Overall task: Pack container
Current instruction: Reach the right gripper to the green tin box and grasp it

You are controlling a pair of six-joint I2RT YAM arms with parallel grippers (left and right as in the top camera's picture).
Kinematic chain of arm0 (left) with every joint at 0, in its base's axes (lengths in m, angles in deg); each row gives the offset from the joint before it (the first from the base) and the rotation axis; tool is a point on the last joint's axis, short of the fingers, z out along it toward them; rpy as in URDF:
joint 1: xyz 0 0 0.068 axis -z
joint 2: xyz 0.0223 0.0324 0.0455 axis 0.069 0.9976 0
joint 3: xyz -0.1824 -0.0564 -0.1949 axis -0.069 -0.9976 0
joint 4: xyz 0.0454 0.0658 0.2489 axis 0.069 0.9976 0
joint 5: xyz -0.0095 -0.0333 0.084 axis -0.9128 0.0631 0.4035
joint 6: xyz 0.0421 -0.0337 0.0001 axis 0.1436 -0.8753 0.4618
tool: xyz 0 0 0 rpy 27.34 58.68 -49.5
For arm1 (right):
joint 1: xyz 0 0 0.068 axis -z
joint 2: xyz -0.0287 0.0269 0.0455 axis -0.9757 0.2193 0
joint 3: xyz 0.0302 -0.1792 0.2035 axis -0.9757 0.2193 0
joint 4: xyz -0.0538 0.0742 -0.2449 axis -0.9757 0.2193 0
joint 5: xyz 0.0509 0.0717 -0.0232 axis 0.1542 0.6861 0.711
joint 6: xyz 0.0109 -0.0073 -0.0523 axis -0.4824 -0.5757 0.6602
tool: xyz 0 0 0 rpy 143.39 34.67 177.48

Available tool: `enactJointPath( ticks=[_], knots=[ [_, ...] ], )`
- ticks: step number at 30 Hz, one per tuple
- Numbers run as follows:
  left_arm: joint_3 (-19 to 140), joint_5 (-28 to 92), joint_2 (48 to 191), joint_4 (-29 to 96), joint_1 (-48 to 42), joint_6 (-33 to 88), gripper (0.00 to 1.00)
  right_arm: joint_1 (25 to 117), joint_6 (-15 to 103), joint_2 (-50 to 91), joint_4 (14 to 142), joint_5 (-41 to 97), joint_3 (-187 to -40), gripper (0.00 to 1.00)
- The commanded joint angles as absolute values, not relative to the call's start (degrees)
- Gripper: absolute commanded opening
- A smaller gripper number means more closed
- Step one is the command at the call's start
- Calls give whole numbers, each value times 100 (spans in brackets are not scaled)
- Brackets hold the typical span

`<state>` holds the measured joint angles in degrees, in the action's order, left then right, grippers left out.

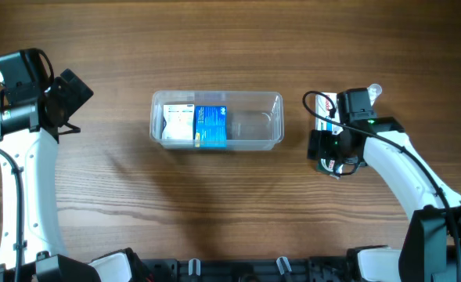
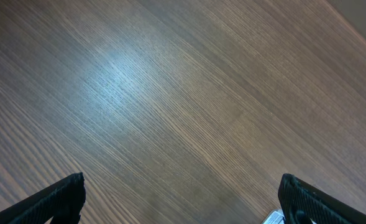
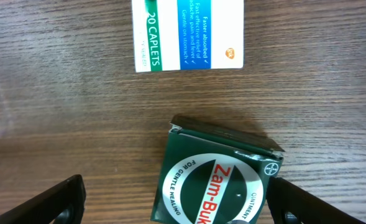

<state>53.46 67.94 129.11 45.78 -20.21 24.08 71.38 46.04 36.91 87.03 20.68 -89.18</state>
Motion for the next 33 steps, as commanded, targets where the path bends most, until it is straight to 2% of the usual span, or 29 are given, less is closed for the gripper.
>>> enactJointPath(
  ticks=[1,15,30,31,33],
  knots=[
    [5351,6785,12858,4571,-2047,2436,100,7085,4132,3739,8641,1504,-8848,96],
    [5351,6785,12858,4571,-2047,2436,100,7088,3092,4023,8521,1456,-8702,97],
    [5351,6785,12858,4571,-2047,2436,100,7098,4010,4026,7717,1607,-8195,93],
    [5351,6785,12861,4571,-2047,2436,100,7098,4041,4026,7717,1605,-8195,90],
    [5351,6785,12858,4571,-2047,2436,100,7098,4049,4026,7728,1605,-8191,79]
  ],
)
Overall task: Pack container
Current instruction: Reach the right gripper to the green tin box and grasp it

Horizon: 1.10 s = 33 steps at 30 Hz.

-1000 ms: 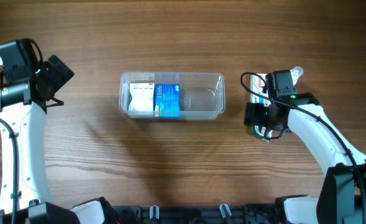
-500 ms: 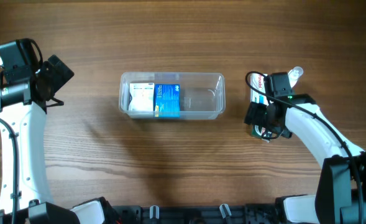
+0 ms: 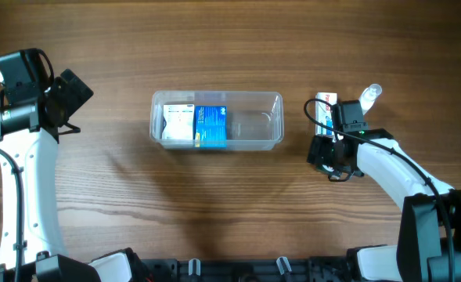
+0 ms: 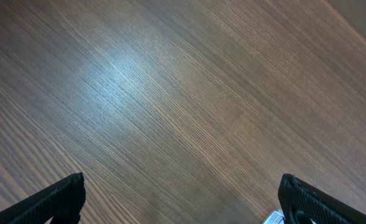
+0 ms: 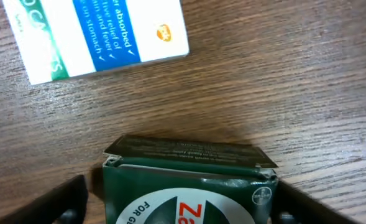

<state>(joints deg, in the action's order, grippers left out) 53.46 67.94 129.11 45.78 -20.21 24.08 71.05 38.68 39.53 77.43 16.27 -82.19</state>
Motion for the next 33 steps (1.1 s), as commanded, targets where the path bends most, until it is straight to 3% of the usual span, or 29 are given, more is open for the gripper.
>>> enactJointPath(
  ticks=[1,6,11,15,18,23,27,31,33],
  knots=[
    [5351,6785,12858,4571,-2047,2436,100,7098,4049,4026,7732,1605,-8191,76],
    [5351,6787,12858,4571,-2047,2436,100,7098,4003,4026,7802,1607,-8191,70],
    [5351,6785,12861,4571,-2047,2436,100,7098,3990,3988,7955,1607,-8265,48],
    [5351,6785,12858,4571,-2047,2436,100,7098,3977,3980,8056,1609,-8285,56],
    [5351,6785,12858,4571,-2047,2436,100,7098,3811,3980,8141,1612,-8282,74],
    [5351,6785,12861,4571,-2047,2436,100,7098,3654,3980,8248,1607,-8250,75],
    [5351,6785,12861,4571,-2047,2436,100,7098,3540,3980,8250,1616,-8223,52],
    [5351,6785,12858,4571,-2047,2436,100,7098,3544,3980,8364,1629,-8324,41],
    [5351,6785,12858,4571,-2047,2436,100,7098,3551,3969,8615,1629,-8610,41]
  ],
)
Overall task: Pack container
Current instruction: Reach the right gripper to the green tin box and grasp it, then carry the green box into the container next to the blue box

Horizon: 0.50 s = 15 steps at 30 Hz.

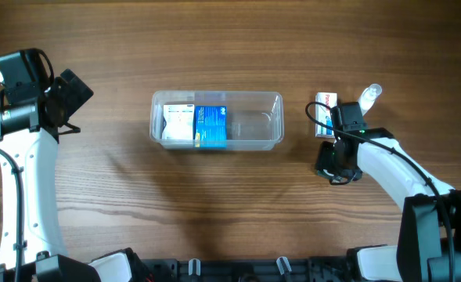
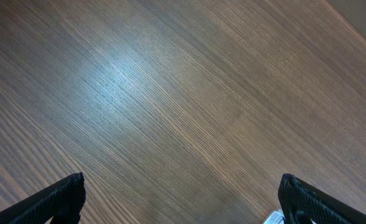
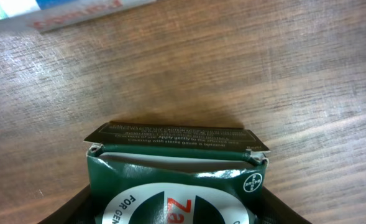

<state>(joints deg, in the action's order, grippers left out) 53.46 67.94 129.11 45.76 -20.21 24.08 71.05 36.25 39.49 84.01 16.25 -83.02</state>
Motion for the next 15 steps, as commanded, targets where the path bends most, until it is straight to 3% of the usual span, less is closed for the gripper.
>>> enactJointPath(
  ticks=[1,10,15],
  knots=[
    [5351,6785,12861,4571,-2047,2436,100,7098,3560,3969,8762,1629,-8787,41],
    [5351,6785,12858,4571,-2047,2436,100,6950,3555,3969,10550,2300,-11565,41],
    [5351,6785,12861,4571,-2047,2436,100,6181,3276,3971,10663,2385,-12542,37]
  ],
)
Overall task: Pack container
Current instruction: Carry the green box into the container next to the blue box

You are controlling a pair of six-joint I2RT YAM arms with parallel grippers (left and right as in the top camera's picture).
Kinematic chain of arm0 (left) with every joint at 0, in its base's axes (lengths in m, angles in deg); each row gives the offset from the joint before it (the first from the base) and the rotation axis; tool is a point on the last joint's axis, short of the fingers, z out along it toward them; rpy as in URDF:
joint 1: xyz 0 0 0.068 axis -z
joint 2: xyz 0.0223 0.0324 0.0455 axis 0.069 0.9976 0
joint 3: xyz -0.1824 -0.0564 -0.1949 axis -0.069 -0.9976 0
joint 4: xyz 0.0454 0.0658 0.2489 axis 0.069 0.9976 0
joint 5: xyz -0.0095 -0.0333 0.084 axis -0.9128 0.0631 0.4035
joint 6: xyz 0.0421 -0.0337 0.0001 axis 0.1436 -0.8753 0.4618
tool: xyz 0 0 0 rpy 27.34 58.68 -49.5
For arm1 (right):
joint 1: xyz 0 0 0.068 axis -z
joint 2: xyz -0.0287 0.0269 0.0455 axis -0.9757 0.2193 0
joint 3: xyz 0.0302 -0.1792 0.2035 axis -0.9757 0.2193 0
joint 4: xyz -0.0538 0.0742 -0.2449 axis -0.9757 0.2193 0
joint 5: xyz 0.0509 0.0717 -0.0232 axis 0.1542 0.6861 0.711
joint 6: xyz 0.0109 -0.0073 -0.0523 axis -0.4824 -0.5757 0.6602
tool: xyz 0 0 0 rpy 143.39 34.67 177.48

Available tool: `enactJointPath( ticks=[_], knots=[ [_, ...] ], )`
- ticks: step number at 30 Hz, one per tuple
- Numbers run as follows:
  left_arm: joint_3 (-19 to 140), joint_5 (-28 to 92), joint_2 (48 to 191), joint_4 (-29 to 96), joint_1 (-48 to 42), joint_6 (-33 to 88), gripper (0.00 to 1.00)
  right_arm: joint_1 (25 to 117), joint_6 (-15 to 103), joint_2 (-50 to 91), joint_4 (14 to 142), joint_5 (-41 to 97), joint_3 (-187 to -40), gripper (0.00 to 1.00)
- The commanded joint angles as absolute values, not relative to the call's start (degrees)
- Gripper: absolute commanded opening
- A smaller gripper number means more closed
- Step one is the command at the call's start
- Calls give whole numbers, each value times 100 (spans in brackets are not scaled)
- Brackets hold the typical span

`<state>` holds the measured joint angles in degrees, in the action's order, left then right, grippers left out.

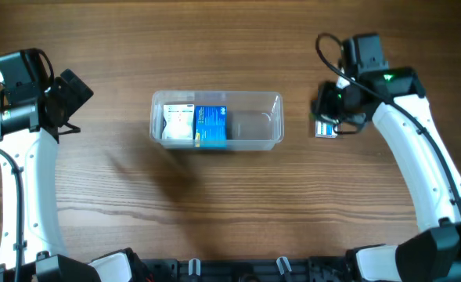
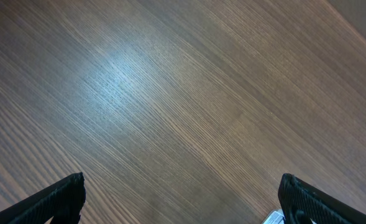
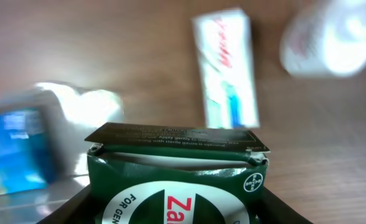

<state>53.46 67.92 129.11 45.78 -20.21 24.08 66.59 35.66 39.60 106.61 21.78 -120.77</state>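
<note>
A clear plastic container point(image 1: 271, 117) lies mid-table; a white box point(image 1: 178, 123) and a blue box point(image 1: 210, 125) fill its left half. My right gripper point(image 1: 333, 103) hangs above the table just right of the container, shut on a green Zam-Buk box point(image 3: 173, 177), which fills the lower part of the right wrist view. Below it, blurred, are the container point(image 3: 21, 143) at the left and a white caplets box point(image 3: 226, 71) on the wood. My left gripper point(image 1: 67, 95) is open far to the left, over bare wood point(image 2: 183, 112).
The white caplets box point(image 1: 324, 127) lies on the table right of the container, partly under my right gripper. A small clear bottle point(image 3: 329, 37) shows blurred beyond it. My white right arm point(image 1: 418, 164) runs down the right side.
My right gripper has risen off the table with the green box in it and now sits farther back, nearer the container's right end. The left arm is unchanged.
My right gripper stood open above the green box beside the caplets box. Then it was lower, with its fingers either side of the box, then shut on it at table level. Now the box hangs in the air by the container. The left arm stayed still throughout.
</note>
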Motion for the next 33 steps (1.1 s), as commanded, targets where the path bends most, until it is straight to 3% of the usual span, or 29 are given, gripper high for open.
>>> enactJointPath(
  ticks=[1,6,12,18,33],
  knots=[
    [5351,6785,12861,4571,-2047,2436,100,5931,3177,3971,10593,2385,-12647,37],
    [5351,6785,12858,4571,-2047,2436,100,4672,2589,4133,9914,2007,-12662,38],
    [5351,6785,12861,4571,-2047,2436,100,3842,2495,4834,9417,1334,-12660,39],
    [5351,6785,12861,4571,-2047,2436,100,3796,2513,5680,9203,1026,-12660,39],
    [5351,6785,12861,4571,-2047,2436,100,3807,2640,6290,9146,851,-12612,39]
  ],
)
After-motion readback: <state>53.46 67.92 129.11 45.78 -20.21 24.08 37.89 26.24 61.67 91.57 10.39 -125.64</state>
